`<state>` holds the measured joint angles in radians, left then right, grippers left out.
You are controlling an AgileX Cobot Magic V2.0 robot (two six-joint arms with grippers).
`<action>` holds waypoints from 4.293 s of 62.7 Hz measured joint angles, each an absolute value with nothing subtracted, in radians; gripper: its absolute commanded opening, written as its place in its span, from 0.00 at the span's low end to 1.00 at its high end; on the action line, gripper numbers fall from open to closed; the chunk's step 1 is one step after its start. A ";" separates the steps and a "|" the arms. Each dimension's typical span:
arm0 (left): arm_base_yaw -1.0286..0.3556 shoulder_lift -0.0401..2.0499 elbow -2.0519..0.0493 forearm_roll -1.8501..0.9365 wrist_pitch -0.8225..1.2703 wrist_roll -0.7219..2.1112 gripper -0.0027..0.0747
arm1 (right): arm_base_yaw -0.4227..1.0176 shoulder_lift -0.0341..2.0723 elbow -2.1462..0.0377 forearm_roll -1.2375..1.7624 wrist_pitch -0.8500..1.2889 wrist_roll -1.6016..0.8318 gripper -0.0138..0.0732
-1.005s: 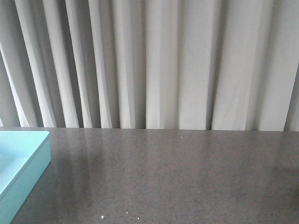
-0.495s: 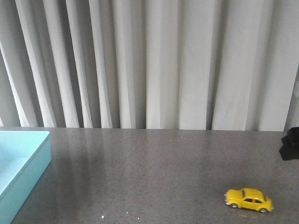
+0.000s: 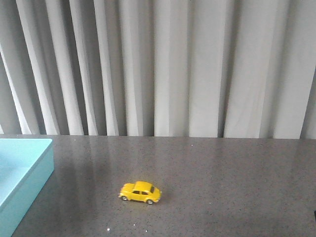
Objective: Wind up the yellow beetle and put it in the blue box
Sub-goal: 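Withdraw the right gripper while the car rolls toward the blue box, then lower the left gripper down to the yellow car beside the box, then close the left gripper around the yellow car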
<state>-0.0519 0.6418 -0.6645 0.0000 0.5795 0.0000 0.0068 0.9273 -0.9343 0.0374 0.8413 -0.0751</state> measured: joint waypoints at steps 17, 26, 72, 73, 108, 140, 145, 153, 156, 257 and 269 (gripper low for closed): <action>-0.052 0.642 -0.665 0.000 0.580 0.000 0.66 | 0.007 0.850 -0.819 0.030 0.811 -0.061 0.76; -0.052 0.642 -0.665 0.000 0.580 0.000 0.66 | 0.007 0.850 -0.811 0.030 0.811 -0.061 0.76; -0.052 0.722 -0.726 0.000 0.581 0.154 0.66 | 0.007 0.850 -0.811 0.030 0.807 -0.061 0.76; -0.052 0.733 -0.738 0.000 0.581 0.166 0.66 | 0.007 0.850 -0.811 0.030 0.807 -0.061 0.76; -0.052 1.452 -1.319 -0.041 0.802 0.737 0.66 | 0.007 0.850 -0.811 0.030 0.807 -0.061 0.76; -0.052 1.895 -1.801 -0.140 1.054 1.039 0.66 | 0.007 0.850 -0.811 0.030 0.807 -0.061 0.76; -0.052 1.958 -1.866 -0.140 1.101 1.066 0.66 | 0.007 0.850 -0.811 0.030 0.807 -0.061 0.76; -0.052 2.040 -1.947 -0.138 1.132 1.095 0.66 | 0.007 0.850 -0.811 0.030 0.807 -0.061 0.76; -0.052 2.068 -1.967 -0.131 1.136 1.100 0.66 | 0.007 0.850 -0.811 0.030 0.807 -0.061 0.76; -0.052 2.344 -2.182 -0.058 1.119 1.156 0.58 | 0.007 0.850 -0.811 0.030 0.807 -0.061 0.76; -0.051 2.344 -2.182 -0.053 1.118 1.157 0.45 | 0.007 0.850 -0.811 0.030 0.807 -0.061 0.76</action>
